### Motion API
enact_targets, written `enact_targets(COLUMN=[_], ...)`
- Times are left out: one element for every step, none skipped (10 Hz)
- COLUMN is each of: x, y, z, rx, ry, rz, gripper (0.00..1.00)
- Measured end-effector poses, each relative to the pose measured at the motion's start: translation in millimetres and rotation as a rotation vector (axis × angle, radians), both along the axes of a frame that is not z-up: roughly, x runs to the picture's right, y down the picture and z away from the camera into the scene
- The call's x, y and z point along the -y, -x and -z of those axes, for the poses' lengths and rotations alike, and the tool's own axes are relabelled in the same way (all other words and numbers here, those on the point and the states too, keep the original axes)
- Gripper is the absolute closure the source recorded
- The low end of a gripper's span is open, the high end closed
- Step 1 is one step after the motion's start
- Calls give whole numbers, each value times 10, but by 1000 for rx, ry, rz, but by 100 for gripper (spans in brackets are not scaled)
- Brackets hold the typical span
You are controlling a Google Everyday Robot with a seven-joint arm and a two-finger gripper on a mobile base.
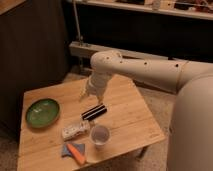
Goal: Place the bottle in the ceramic bowl
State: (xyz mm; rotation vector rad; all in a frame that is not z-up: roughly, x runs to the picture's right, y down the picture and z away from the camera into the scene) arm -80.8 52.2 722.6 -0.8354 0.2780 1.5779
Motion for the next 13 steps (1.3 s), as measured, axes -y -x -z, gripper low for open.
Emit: enact_targets(x=[0,0,0,0,0,0,0,0,0,0,0,0,0], y=[0,0,1,0,0,0,0,0,0,0,0,0,0], z=[0,0,0,0,0,0,0,0,0,0,0,0,0], rx=[0,0,0,0,0,0,0,0,0,0,0,0,0], ry=[0,0,0,0,0,0,0,0,0,0,0,0,0], rz=[0,0,0,0,0,0,0,0,0,0,0,0,0], gripper=[35,35,35,35,35,35,35,35,35,35,35,35,35])
